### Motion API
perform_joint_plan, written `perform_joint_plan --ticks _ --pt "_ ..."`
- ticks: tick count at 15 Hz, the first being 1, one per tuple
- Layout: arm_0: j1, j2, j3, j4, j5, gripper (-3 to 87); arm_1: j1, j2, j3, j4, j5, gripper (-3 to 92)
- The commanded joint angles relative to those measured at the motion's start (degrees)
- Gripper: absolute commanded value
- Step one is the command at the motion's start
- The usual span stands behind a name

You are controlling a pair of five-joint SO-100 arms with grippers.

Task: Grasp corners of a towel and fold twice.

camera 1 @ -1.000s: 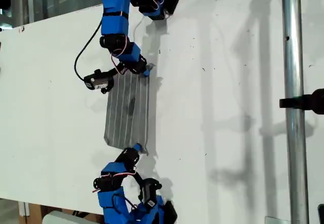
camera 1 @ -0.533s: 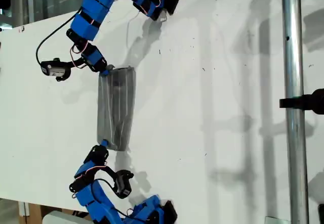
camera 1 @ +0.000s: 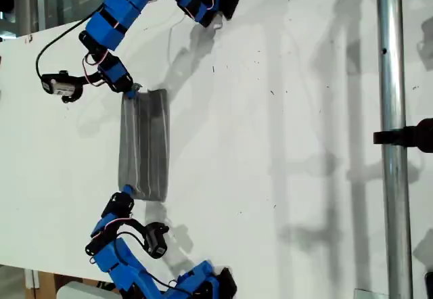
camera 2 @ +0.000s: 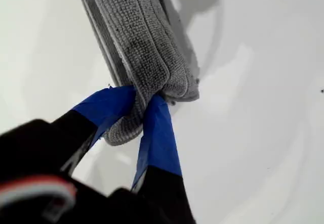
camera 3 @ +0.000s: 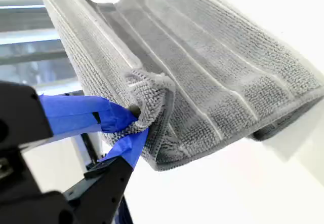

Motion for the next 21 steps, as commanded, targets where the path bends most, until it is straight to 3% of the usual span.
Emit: perform_joint_plan --ticks 1,6,9,11,12,13,14,16,17,21 --pt "-0.09 0.44 6.15 -2.37 -2.81 -2.9 -3.08 -0.44 4.75 -2.02 2.9 -0.2" --pt "1.76 -7.21 13.18 -10.2 -6.5 -1.8 -4.75 -15.03 8.35 -9.84 5.8 -0.2" --pt "3.43 -8.79 14.15 -10.55 -7.21 0.3 -4.04 -22.06 5.54 -9.93 5.8 -0.2" --pt "5.01 -8.09 14.15 -7.38 -7.56 3.5 -3.52 -22.24 4.57 -9.4 5.8 -0.2" --pt "6.06 -6.59 13.89 -4.83 -7.91 10.1 -3.34 -21.62 4.22 -8.44 6.06 4.9" --pt "6.24 -4.39 13.62 -1.14 -9.58 18.7 -3.34 -19.51 4.31 -7.29 6.59 23.0" --pt "5.19 -0.26 14.24 2.46 -12.57 23.4 -3.43 -16.87 4.31 -5.27 7.12 33.8" --pt "1.93 10.9 15.64 11.07 -18.11 23.4 -1.67 -10.02 4.75 0.35 9.49 34.0" --pt "1.05 17.05 17.58 12.66 -18.54 23.6 -0.18 -5.71 6.24 2.64 11.78 34.6" --pt "0.79 34.01 29.79 11.25 -22.76 20.8 9.14 18.63 24.96 3.43 19.69 33.0"
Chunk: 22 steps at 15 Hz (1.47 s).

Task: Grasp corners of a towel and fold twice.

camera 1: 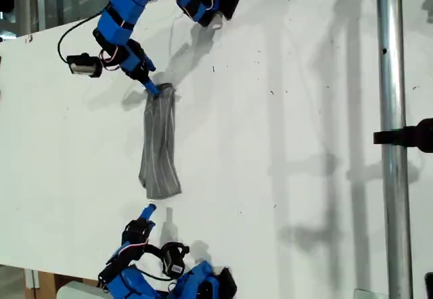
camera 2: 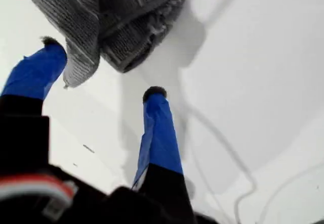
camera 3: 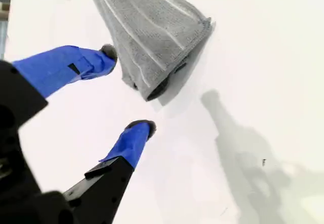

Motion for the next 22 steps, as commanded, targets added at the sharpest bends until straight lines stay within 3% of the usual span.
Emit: perform_joint_plan --ticks 1,4,6,8,10,15,18,21,22 --pt "4.22 10.81 5.63 -2.37 -1.76 20.9 5.54 16.61 10.37 -0.09 3.08 32.9" --pt "18.28 31.11 20.92 -6.59 -6.42 17.5 6.24 39.99 29.0 -2.81 10.37 29.9" --pt "25.84 53.44 35.42 -6.94 -12.57 15.4 0.44 52.65 34.54 -2.37 15.82 37.3" --pt "33.75 70.84 46.41 -11.25 -19.78 12.0 -3.78 54.49 37.0 -4.48 20.3 42.3" --pt "37.09 81.91 57.04 -12.04 -24.87 9.0 -4.66 45.18 35.77 -10.37 20.48 45.1" --pt "40.34 81.83 63.72 -10.9 -29.62 7.4 -4.39 11.43 26.37 -29.18 19.86 46.1" --pt "40.96 81.83 63.9 -9.84 -31.03 7.1 -5.54 -0.88 18.54 -33.49 22.24 44.0" --pt "41.31 81.83 64.07 -9.76 -31.64 7.0 -5.98 -7.56 13.36 -38.06 26.81 22.8" --pt "41.4 81.83 63.98 -9.84 -31.82 7.0 -6.42 -10.63 10.99 -40.08 27.51 21.4"
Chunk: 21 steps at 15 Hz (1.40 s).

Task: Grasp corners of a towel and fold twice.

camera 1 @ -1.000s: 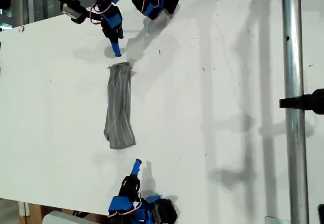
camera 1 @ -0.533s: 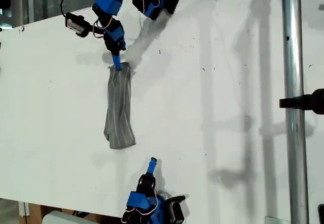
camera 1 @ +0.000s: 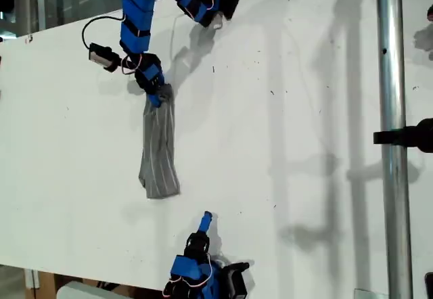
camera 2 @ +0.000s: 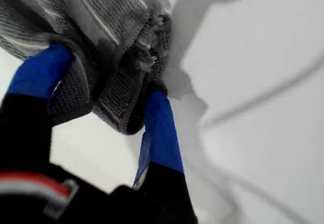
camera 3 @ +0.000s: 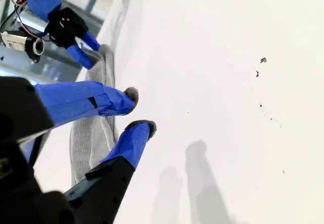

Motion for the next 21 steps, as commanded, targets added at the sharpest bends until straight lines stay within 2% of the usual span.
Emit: perform_joint_plan --ticks 1,3,4,6,9,10,11,12,14,18,21 --pt "0.7 0.35 -0.35 0.09 -0.79 6.8 -1.58 -3.78 -6.5 -5.19 1.23 17.4" --pt "1.32 0.35 -0.35 0.18 -1.41 6.5 -2.81 -5.36 -7.38 -7.65 2.37 -0.2" --pt "1.49 0.35 -0.35 0.26 -1.67 6.1 -2.9 -3.96 -7.29 -3.87 1.93 -0.2" --pt "1.67 0.35 -0.26 -0.09 -1.76 5.7 -2.02 5.45 -4.92 12.66 -0.53 -0.2" --pt "1.32 0.35 0.53 -0.7 -0.97 5.8 -0.53 35.51 4.48 42.8 -0.26 -0.2" --pt "1.32 0.35 0.88 -0.97 -0.88 5.8 -0.7 45.18 5.98 48.52 0.26 -0.2" --pt "1.23 0.35 1.32 -1.49 -0.79 5.9 -5.01 53.17 4.92 50.01 3.6 -0.2" --pt "1.23 0.35 1.58 -1.67 -0.79 5.9 -7.29 54.93 1.58 50.01 4.75 -0.2" --pt "1.32 0.35 1.49 -1.76 -0.62 5.9 -11.87 47.99 -6.77 44.47 4.48 -0.2" --pt "2.29 0.35 1.49 -1.49 -1.14 5.5 -19.34 16.79 -25.84 28.74 2.9 -0.2" --pt "2.81 0.35 1.58 -1.14 -1.67 5.4 -21.09 -6.15 -39.73 21.36 2.37 -0.2"
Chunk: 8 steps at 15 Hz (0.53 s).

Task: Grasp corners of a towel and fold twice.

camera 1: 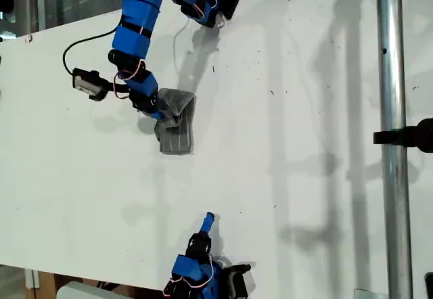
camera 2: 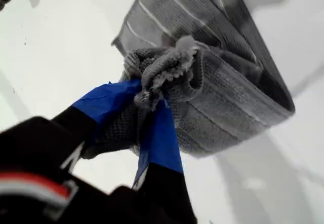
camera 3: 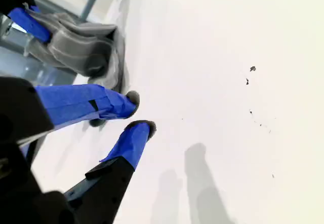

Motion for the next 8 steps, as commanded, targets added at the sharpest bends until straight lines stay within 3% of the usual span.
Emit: perform_joint_plan --ticks 1,4,8 --pt "0.79 0.35 0.44 -0.97 -0.88 5.4 -1.14 -12.39 -11.34 -4.66 -0.79 -0.3" --pt "0.88 0.35 0.53 -0.62 -1.05 5.6 -1.67 -18.11 -13.89 -11.78 -0.7 13.8" --pt "0.53 0.35 0.62 -0.44 -1.32 7.6 2.11 -4.75 -13.1 -19.51 -0.62 13.5"
